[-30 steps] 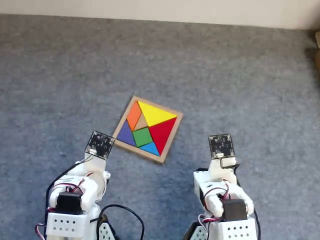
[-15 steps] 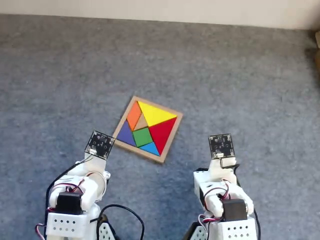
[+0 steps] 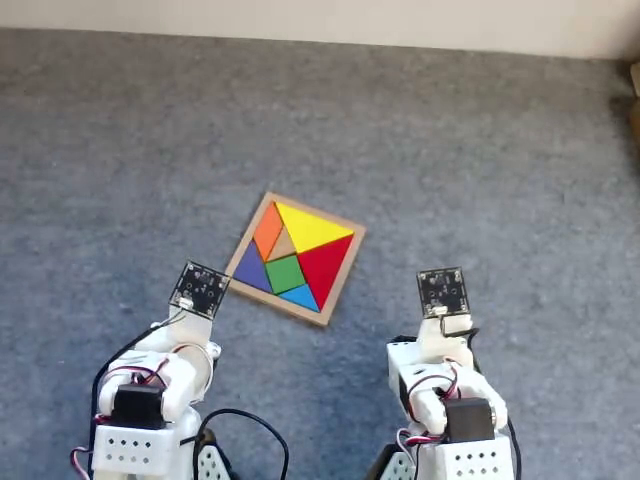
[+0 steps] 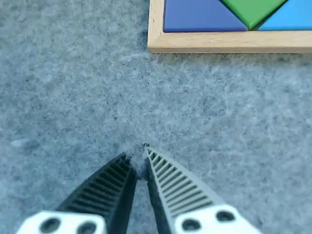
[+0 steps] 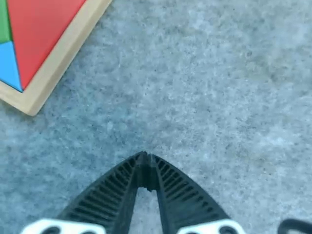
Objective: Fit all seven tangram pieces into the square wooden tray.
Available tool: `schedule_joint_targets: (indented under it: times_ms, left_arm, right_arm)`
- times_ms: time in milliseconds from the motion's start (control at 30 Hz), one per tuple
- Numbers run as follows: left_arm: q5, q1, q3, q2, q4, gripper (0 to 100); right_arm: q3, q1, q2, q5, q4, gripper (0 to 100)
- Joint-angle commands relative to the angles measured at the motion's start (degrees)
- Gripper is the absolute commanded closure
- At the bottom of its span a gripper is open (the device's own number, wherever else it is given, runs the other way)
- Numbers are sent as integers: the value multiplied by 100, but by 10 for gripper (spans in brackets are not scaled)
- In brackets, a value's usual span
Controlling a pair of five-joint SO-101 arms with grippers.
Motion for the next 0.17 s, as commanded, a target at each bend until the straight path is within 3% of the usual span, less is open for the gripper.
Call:
schedule_joint_targets:
  times_ms: [0, 133]
  left_arm:
    - [-44, 48, 119, -198, 26, 986]
    - [-44, 48, 119, -198, 26, 986]
  right_arm:
    - [673, -48, -31, -26, 40, 993]
    - [673, -48, -31, -26, 40, 993]
